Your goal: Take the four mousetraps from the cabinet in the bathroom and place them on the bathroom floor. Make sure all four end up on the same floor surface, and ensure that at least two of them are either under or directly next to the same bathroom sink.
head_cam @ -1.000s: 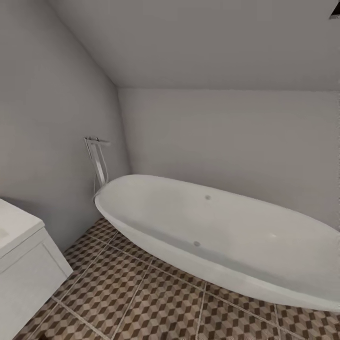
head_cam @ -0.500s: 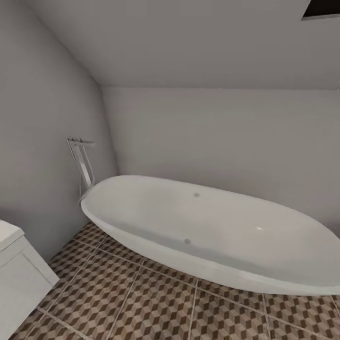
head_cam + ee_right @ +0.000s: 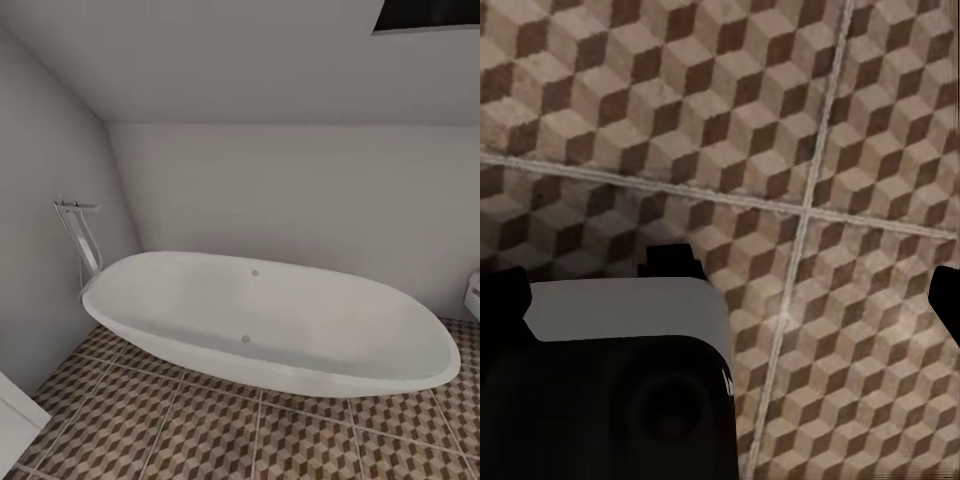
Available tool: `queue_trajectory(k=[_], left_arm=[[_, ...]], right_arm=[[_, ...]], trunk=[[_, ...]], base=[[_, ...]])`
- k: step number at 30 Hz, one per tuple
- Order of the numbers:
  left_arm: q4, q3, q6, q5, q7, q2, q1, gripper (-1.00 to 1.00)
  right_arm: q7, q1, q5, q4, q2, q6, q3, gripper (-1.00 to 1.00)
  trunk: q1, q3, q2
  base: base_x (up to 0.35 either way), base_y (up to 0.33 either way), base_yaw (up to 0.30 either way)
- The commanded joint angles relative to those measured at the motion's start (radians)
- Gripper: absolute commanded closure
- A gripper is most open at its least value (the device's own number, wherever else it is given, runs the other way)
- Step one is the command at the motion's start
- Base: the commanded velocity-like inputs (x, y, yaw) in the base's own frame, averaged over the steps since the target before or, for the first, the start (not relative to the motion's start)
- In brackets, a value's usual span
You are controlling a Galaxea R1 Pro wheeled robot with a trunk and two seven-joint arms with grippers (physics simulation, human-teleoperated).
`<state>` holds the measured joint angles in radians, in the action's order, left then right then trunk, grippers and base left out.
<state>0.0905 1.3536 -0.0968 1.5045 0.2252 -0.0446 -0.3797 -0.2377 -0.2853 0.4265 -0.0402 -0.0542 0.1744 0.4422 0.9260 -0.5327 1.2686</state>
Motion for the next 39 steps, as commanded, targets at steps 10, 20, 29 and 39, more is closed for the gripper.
queue_trajectory(k=[10,20,29,39], left_arm=[[0.005,0.009,-0.003,0.008,0.008,-0.001,0.0,-1.0],[0.005,0.009,-0.002,0.008,0.008,-0.001,0.0,-1.0],[0.005,0.009,-0.003,0.008,0.008,-0.001,0.001,-1.0],[0.005,0.009,-0.003,0.008,0.008,-0.001,0.0,-1.0]], right_arm=[[0.0,-0.002,0.009,-0.004,-0.001,0.007,0.008,-1.0],[0.0,-0.002,0.009,-0.004,-0.001,0.007,0.008,-1.0],[0.0,0.002,0.009,-0.004,-0.001,0.007,0.008,-1.0],[0.0,0.003,0.009,-0.004,-0.002,0.007,0.009,-1.0]], trunk=[[0.0,-0.001,0.001],[0.0,-0.001,0.001],[0.0,-0.001,0.001],[0.0,-0.001,0.001]], base=[[0.0,0.0,-0.265],[0.0,0.0,-0.281],[0.0,0.0,-0.284],[0.0,0.0,-0.284]])
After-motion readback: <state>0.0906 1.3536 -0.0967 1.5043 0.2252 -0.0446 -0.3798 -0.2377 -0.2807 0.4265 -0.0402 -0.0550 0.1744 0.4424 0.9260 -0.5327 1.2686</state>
